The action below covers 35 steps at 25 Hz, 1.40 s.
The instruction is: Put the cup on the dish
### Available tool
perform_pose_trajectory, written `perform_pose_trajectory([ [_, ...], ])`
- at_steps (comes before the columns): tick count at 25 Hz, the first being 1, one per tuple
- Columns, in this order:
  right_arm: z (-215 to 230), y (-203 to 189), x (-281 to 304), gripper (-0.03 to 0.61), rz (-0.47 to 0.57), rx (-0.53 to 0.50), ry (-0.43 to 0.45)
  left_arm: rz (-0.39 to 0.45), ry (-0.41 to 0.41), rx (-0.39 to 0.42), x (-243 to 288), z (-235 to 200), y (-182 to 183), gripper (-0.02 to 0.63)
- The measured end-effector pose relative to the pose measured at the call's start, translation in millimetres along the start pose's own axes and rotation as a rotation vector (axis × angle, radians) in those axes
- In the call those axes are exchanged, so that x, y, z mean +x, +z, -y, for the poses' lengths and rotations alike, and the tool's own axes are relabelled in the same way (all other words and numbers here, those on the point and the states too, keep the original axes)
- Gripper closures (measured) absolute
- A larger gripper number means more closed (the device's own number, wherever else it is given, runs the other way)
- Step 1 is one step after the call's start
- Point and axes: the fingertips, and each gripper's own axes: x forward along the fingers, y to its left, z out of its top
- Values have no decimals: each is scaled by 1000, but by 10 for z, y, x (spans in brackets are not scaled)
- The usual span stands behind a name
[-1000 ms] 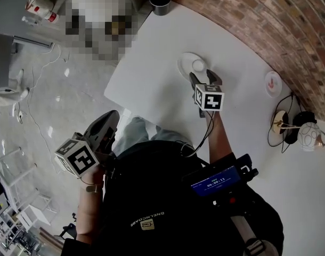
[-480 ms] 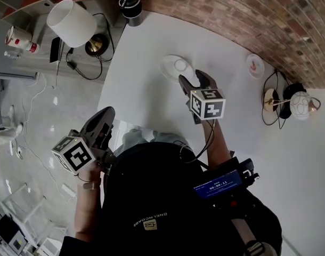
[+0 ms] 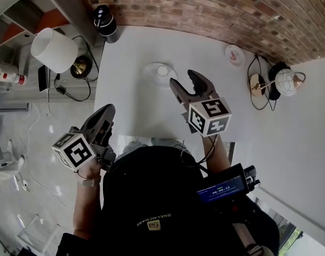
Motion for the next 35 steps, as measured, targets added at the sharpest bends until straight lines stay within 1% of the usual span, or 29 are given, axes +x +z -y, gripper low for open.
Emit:
perform_pose_trajectory([
  [2, -28, 102, -131, 307, 34, 3, -13, -14, -27, 21, 88, 41, 41, 607],
  [5, -42, 221, -302, 308, 78, 8, -41, -41, -72, 23, 209, 86, 68, 607],
  [12, -44, 376, -643, 348, 181, 30, -85, -92, -136, 55, 466, 211, 146, 607],
  [15, -72, 416, -726, 365, 210, 31, -96, -114, -164, 55, 550, 254, 167, 607],
  [19, -93, 464, -848, 382, 243, 44, -119, -136, -175, 76, 633, 322, 191, 607],
  [22, -85, 521, -941, 404, 281, 69, -131, -153, -208, 79, 692, 334, 162, 607],
  [25, -93, 561, -1000, 417, 318, 99, -137, -174, -195, 89, 711, 351, 175, 607],
  [29, -109, 576, -1039, 417, 359, 133, -134, -173, -220, 69, 745, 354, 165, 607],
  [32, -93, 547, -1041, 417, 373, 170, -132, -173, -241, 74, 770, 373, 154, 607],
  [35, -57, 510, -1031, 417, 386, 222, -132, -169, -236, 88, 769, 365, 180, 607],
])
